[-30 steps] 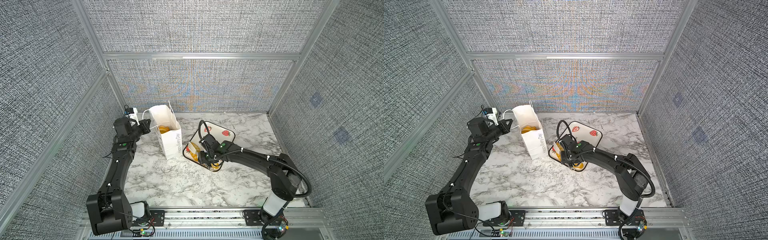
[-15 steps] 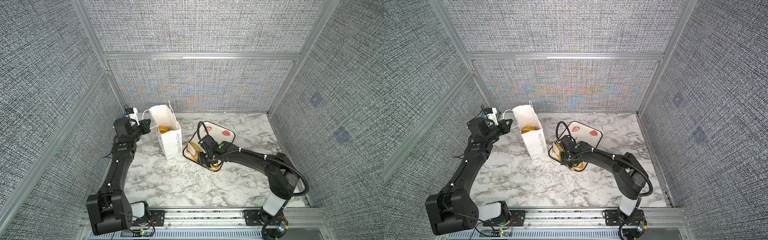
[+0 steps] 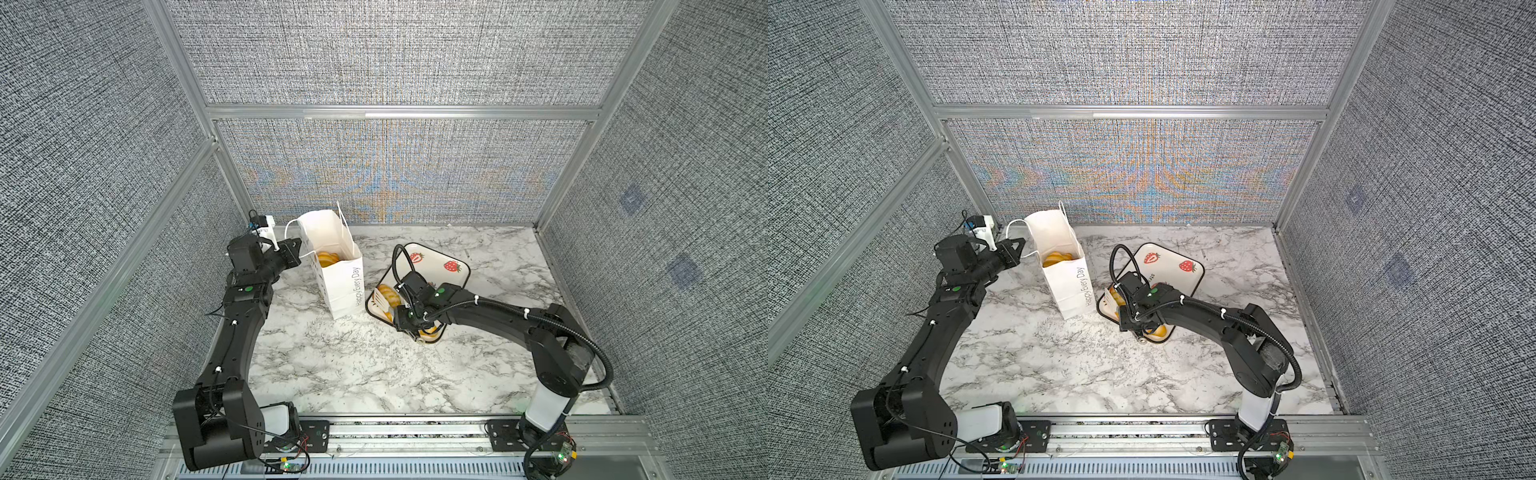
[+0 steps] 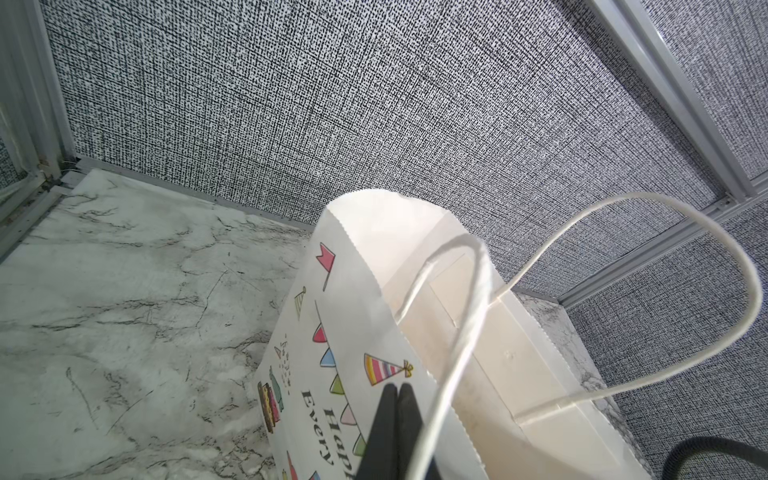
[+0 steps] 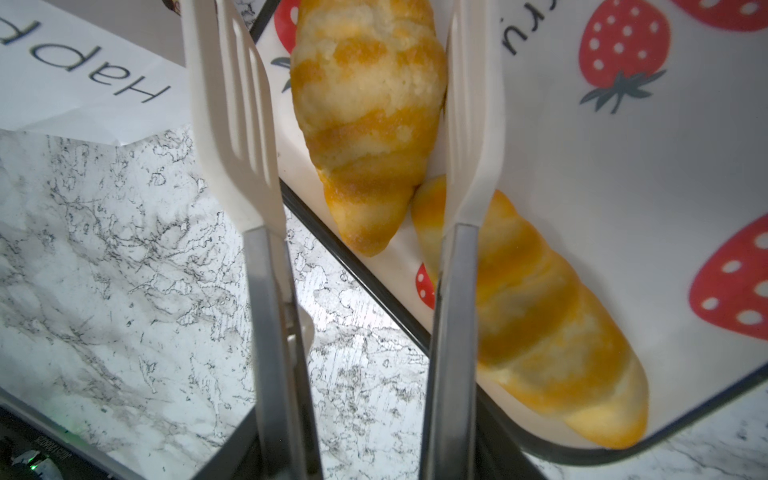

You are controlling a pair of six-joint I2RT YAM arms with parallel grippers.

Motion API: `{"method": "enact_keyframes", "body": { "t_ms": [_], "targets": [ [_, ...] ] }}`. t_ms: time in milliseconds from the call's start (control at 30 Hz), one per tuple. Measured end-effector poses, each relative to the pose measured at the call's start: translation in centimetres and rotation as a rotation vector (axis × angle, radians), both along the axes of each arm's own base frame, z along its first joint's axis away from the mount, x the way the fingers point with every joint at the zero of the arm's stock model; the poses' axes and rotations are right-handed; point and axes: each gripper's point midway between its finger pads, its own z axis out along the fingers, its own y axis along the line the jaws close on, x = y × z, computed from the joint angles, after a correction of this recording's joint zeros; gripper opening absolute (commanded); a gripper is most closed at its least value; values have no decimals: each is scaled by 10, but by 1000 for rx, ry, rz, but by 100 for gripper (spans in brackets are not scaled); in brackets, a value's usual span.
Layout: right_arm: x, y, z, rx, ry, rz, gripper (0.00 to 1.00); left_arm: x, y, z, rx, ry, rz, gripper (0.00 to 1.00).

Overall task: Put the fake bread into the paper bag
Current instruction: 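Lower the open tongs around another striped croissant on the tray, then close the tongs on the croissant and lift it off the tray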

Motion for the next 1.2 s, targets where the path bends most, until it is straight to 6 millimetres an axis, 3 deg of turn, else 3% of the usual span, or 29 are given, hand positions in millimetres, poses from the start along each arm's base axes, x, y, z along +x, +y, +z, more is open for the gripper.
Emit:
{"method": "enact_keyframes", "body": {
  "t_ms": [600,1200],
  "targets": [
    [1,-3,0,-16,-2,-2,43,0,1,0,0,0,3,0],
    [10,-9,23,-4,-57,-22,33,0,1,0,-1,1,2,0]
  ]
}}
